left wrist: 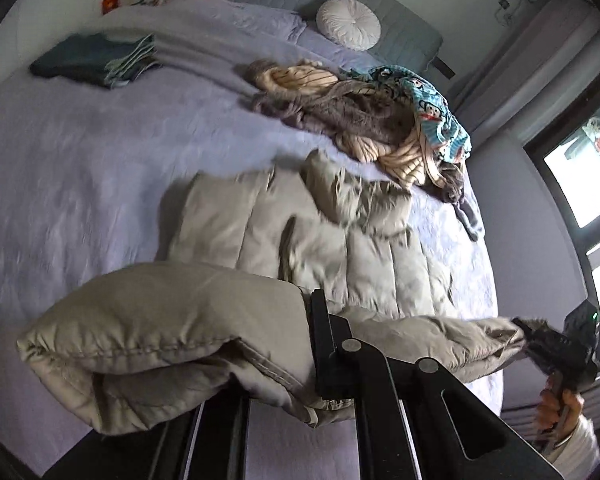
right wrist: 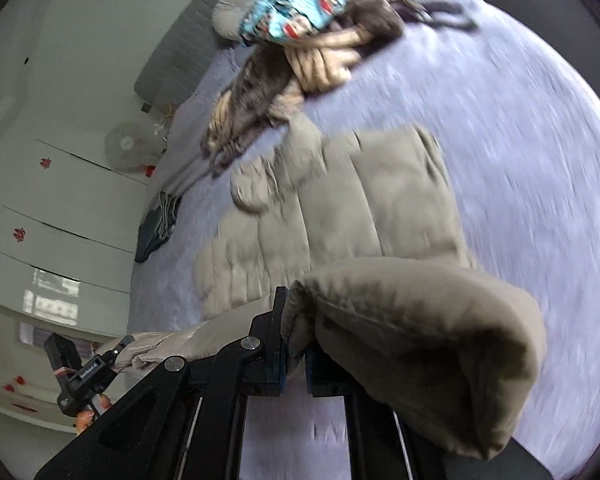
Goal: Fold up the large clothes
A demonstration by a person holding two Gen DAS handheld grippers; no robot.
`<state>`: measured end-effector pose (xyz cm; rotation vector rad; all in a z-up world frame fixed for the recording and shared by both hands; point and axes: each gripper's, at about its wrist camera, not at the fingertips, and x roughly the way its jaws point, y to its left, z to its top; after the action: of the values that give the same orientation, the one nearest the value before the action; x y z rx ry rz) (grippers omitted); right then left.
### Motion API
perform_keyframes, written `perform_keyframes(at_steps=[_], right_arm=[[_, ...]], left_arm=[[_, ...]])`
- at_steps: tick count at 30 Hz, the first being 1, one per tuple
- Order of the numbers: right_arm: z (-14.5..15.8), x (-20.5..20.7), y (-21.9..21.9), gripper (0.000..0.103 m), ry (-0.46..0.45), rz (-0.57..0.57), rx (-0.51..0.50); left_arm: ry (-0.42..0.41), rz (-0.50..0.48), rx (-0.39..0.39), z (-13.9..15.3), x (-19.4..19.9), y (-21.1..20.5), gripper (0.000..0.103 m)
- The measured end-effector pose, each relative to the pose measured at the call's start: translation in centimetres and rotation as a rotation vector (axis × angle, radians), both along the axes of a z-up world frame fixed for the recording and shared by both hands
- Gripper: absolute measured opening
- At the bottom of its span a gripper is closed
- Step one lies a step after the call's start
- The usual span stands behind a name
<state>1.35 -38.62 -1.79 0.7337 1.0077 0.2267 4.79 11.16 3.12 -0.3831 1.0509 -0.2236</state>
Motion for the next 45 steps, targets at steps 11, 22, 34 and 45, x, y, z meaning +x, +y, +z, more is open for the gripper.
perform_keyframes(at_steps=[11,22,34,45], right_arm=[[-4.9,13.7,0.2,0.007,0.051,-0.098,-0.092],[-14.7,19.0,-0.4,0.007,0.149,-0.173,-0.057],[-11.0,18.5,-0.2,0.072,0.096,-0.111,-0.064],[-9.8,16.7,5.8,0.005,0.06,0.112,-0.147]], left_arm=[[0.112,-0.064,0.074,-9.3,14.9,-1.7,0.011],[0.142,-0.055,0.111,-18.0,20.4,-3.4,0.011],[0.017,-0.094,0.21,-13.0,17.1,-3.5,0.099],[-0.027,-0.218,0.099,-10.8,15.4,-6.7,0.028]])
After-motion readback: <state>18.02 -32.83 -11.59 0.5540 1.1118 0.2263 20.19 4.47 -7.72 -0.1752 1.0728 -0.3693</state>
